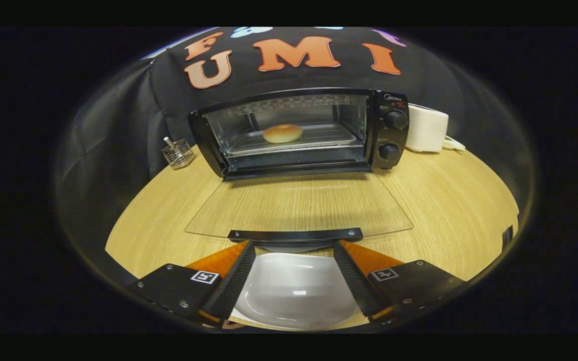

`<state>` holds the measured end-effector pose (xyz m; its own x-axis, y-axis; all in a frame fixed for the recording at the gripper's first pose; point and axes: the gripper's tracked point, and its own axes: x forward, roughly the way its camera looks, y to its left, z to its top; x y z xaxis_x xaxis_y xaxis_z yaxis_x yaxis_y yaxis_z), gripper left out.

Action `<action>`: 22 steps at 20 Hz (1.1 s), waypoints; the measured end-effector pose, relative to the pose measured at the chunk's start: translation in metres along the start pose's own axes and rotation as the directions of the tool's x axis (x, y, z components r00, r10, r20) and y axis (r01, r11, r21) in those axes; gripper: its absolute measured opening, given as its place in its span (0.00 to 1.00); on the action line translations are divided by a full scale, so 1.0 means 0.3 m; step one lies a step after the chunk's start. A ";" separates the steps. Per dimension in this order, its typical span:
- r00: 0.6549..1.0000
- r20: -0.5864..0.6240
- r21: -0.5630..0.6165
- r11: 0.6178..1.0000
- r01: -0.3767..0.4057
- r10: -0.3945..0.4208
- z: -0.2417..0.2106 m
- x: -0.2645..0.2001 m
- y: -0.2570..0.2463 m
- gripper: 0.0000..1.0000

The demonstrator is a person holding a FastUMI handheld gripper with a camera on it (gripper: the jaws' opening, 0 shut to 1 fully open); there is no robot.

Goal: Open the toaster oven, put the food inside, and close the toaster oven door.

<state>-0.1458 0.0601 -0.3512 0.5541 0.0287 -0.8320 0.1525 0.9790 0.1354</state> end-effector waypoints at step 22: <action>0.940 0.341 -0.069 0.997 0.040 -0.014 0.562 -0.025 0.007 0.92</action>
<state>-0.0117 0.0279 -0.2539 0.7981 -0.0554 -0.6000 0.1172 0.9910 0.0644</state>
